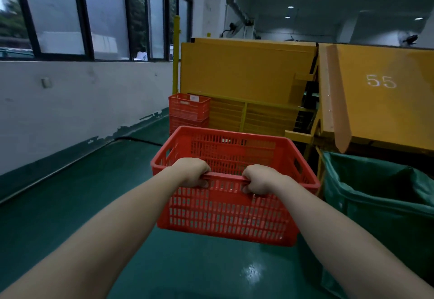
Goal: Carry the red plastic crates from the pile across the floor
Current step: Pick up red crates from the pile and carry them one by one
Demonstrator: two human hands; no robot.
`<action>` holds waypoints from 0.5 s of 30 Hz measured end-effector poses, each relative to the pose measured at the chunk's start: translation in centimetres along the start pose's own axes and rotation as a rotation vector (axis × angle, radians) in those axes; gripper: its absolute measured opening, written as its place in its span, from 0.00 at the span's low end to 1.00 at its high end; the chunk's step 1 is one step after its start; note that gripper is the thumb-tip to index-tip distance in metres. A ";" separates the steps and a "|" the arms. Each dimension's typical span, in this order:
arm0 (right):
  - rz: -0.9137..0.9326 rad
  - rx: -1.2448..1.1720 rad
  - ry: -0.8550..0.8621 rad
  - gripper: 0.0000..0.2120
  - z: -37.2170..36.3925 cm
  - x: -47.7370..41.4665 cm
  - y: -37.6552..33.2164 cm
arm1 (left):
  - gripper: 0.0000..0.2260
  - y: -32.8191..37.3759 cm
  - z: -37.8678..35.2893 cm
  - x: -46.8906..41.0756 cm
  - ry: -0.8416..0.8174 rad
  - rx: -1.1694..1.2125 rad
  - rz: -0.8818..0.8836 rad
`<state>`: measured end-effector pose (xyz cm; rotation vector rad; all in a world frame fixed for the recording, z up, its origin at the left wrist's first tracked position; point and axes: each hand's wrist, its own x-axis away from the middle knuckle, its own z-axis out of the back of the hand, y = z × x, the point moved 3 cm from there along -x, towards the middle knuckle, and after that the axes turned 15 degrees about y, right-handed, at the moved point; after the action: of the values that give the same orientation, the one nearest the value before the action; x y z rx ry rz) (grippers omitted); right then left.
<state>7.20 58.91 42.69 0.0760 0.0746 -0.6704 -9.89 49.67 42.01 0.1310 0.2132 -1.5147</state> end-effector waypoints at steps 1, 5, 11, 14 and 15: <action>0.009 0.007 0.005 0.08 -0.2 -1.9 0.7 | 0.09 -1.0 -0.4 -1.7 -0.001 -0.005 0.005; 0.034 0.027 0.011 0.07 -1.2 -9.7 3.1 | 0.08 -5.0 -2.4 -8.2 0.006 -0.006 0.013; 0.012 0.015 -0.029 0.07 -4.3 -22.4 5.8 | 0.08 -12.8 -7.1 -18.4 -0.003 0.017 -0.009; -0.015 0.006 -0.027 0.09 -5.7 -29.6 6.9 | 0.08 -17.8 -9.5 -24.1 0.009 0.025 -0.032; -0.028 0.002 -0.027 0.09 -6.1 -32.3 7.3 | 0.08 -19.6 -10.2 -26.3 0.004 0.021 -0.043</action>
<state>-13.76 85.09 39.94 0.0678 0.0488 -0.6992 -31.18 76.46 38.76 0.1469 0.2047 -1.5597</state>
